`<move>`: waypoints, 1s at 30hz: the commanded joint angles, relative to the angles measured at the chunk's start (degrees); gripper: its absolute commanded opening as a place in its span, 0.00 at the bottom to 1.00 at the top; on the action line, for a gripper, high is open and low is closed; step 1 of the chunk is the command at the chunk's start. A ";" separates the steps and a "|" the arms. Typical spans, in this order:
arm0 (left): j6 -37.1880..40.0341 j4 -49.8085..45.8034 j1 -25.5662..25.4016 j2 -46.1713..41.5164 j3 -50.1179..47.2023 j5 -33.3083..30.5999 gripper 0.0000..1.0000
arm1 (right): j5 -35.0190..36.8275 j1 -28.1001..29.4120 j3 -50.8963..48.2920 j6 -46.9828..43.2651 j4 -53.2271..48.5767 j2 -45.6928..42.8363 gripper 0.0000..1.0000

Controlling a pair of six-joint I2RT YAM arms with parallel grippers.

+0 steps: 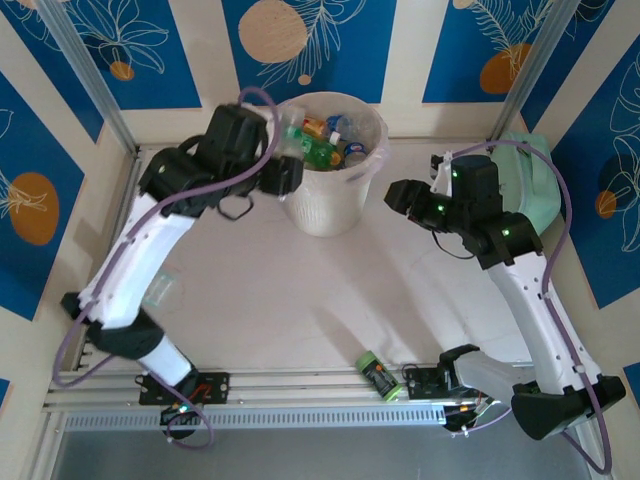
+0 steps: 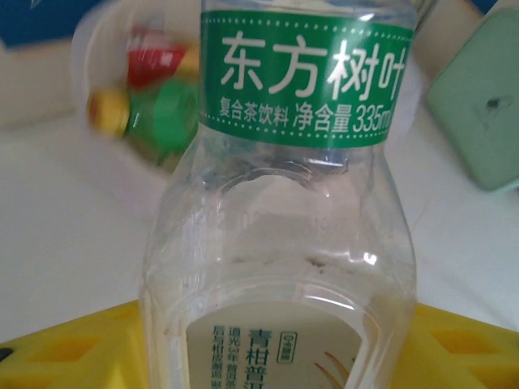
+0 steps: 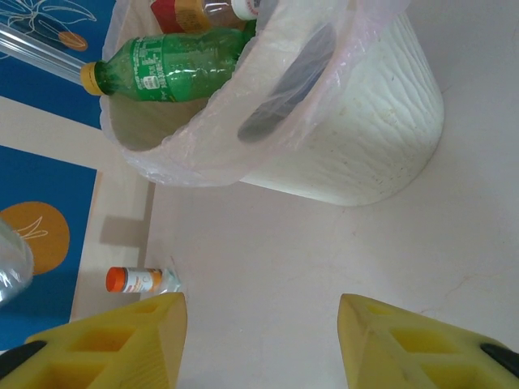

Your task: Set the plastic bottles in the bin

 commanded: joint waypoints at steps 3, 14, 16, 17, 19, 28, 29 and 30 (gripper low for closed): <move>-1.12 1.09 2.86 13.97 14.43 7.71 0.65 | -1.22 -0.85 -1.40 0.82 -1.65 -3.81 0.52; -18.32 15.78 7.18 21.53 17.03 17.67 0.64 | -3.36 -2.92 -4.81 1.13 -3.15 -7.51 0.52; -19.44 15.81 7.37 22.07 17.03 18.16 0.77 | -3.57 -2.98 -4.95 1.18 -3.03 -7.60 0.51; -19.70 15.59 7.45 22.24 16.96 18.61 0.84 | -3.57 -3.02 -4.86 1.10 -3.14 -7.60 0.51; -19.92 15.55 7.46 22.38 16.86 19.47 0.88 | -3.57 -3.19 -4.69 0.85 -3.24 -7.60 0.51; -20.24 15.63 7.72 21.16 16.77 19.42 0.88 | -4.43 -3.72 -4.42 0.65 -3.09 -7.51 0.51; -20.25 15.59 7.72 20.94 16.76 19.72 0.86 | -4.34 -3.72 -4.46 0.65 -3.13 -7.59 0.51; -20.16 15.53 7.79 20.70 16.78 19.95 0.85 | -4.27 -3.77 -4.43 0.65 -3.17 -7.60 0.51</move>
